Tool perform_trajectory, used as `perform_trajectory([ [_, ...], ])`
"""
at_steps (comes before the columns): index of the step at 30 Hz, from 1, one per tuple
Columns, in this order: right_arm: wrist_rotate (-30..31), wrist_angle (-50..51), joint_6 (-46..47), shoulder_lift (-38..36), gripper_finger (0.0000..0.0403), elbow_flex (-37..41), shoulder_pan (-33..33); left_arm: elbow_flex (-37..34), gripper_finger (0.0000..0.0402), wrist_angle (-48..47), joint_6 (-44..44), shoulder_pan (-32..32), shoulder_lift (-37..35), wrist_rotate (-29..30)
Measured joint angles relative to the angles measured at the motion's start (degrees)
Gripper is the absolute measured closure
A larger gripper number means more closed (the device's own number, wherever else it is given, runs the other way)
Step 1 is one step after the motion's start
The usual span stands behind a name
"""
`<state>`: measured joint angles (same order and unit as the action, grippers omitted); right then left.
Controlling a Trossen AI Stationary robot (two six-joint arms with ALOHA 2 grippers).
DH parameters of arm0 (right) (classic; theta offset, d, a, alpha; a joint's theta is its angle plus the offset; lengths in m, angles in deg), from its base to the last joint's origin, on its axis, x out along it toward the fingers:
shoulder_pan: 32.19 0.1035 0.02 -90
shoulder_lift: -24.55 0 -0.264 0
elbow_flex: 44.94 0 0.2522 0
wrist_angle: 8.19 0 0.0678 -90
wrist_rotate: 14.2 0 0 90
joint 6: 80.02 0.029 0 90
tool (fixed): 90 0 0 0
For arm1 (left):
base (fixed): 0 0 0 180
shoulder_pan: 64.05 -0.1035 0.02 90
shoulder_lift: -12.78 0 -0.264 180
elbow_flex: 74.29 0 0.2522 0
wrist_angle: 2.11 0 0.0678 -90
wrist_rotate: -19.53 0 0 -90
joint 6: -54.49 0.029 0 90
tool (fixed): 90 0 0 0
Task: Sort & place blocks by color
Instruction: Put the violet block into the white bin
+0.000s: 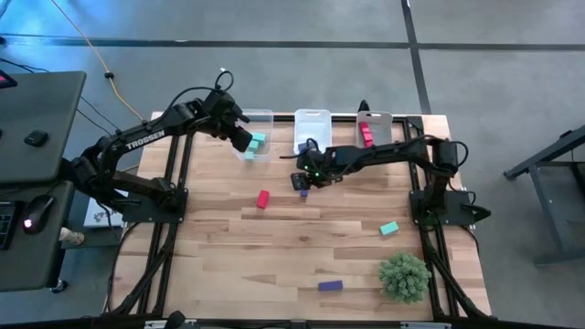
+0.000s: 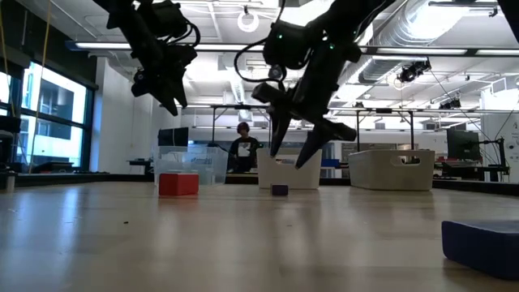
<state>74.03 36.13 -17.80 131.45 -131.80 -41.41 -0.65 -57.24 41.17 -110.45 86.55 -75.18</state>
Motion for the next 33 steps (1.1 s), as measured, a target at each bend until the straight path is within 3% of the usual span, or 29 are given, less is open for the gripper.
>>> perform_trajectory([
  [33, 5.74, -6.16, 2.1, 7.04, 0.0185, 0.0, 1.3, -0.04, 0.0302, 0.06, 1.53, 0.29, 0.04, 0.43],
])
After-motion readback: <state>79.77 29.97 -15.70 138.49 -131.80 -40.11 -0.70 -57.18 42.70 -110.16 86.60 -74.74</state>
